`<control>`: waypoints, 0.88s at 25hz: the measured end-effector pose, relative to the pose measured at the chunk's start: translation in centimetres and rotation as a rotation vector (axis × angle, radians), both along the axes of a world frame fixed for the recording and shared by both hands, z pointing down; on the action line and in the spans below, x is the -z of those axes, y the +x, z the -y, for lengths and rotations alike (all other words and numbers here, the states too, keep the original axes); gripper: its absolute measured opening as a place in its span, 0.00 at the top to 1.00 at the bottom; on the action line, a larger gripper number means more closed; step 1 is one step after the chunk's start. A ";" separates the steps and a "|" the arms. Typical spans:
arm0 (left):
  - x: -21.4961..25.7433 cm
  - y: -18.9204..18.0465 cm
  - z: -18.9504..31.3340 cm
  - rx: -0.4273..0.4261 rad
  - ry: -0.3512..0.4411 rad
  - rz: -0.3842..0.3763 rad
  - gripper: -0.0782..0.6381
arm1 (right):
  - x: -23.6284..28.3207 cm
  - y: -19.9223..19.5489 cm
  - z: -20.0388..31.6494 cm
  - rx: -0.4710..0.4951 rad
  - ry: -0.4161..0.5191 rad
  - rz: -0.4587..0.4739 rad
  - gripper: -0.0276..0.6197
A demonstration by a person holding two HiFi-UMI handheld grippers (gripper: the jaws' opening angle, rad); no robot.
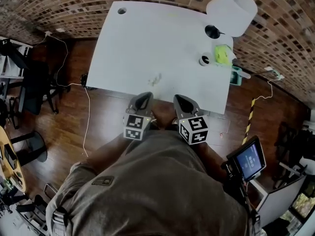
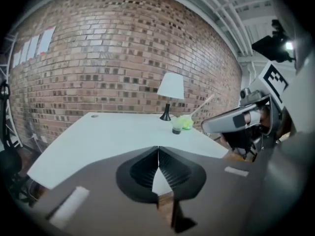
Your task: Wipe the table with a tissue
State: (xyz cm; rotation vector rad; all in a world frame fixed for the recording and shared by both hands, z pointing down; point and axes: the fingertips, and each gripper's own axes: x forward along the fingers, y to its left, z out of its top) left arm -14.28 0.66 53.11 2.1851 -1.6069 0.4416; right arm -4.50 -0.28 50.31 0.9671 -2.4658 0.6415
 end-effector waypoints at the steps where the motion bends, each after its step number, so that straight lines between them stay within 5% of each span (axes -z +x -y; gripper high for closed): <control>1: 0.8 0.8 -0.2 0.005 0.020 -0.001 0.89 | 0.4 0.5 -0.2 0.010 0.009 0.009 0.94; 10: 6.6 7.8 -2.4 0.038 0.148 -0.047 0.89 | 4.8 5.6 -2.0 0.053 0.090 0.106 0.94; 22: 9.8 10.3 -2.9 0.072 0.198 -0.111 0.89 | 8.1 8.8 -3.0 0.028 0.172 0.164 0.94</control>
